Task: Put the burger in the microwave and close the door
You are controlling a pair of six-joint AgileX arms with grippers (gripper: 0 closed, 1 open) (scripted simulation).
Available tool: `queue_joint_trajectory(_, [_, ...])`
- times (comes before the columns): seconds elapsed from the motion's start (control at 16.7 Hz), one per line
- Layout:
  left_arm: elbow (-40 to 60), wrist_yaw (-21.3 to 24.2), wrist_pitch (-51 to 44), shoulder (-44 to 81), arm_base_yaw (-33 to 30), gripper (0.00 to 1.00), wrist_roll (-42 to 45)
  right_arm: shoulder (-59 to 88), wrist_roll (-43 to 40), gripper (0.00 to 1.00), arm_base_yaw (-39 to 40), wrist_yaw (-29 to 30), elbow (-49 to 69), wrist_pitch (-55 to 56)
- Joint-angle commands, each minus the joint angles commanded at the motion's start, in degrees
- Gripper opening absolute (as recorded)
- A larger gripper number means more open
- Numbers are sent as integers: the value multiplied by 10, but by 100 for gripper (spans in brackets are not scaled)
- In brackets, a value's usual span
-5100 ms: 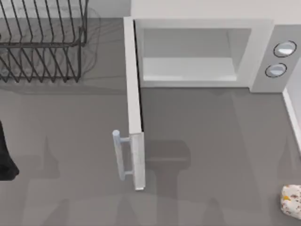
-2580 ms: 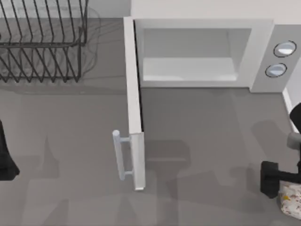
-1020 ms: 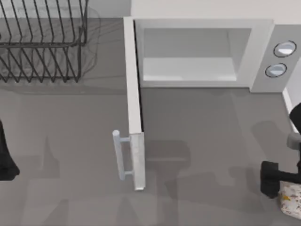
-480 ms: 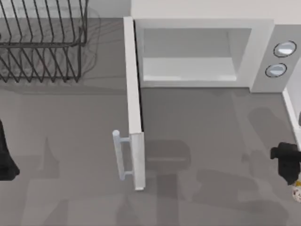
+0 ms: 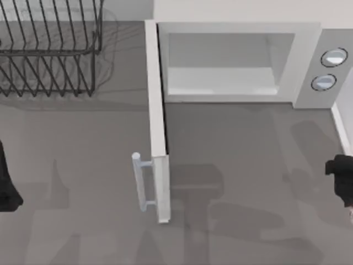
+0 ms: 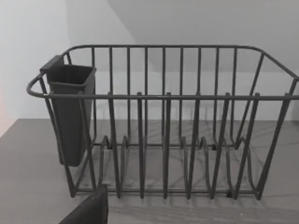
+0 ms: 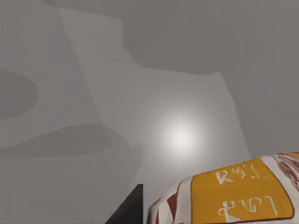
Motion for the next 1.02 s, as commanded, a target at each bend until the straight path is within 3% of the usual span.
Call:
queue_joint_trajectory(0.18, [0, 0, 0, 0, 0, 100, 0, 11, -2, 0, 5, 8, 7, 18])
queue_joint_trajectory(0.42, [0, 0, 0, 0, 0, 100, 0, 75, -13, 0, 31, 51, 38, 121])
queue_joint_trajectory(1.02, [0, 0, 0, 0, 0, 100, 0, 358, -82, 0, 139, 231, 112, 636])
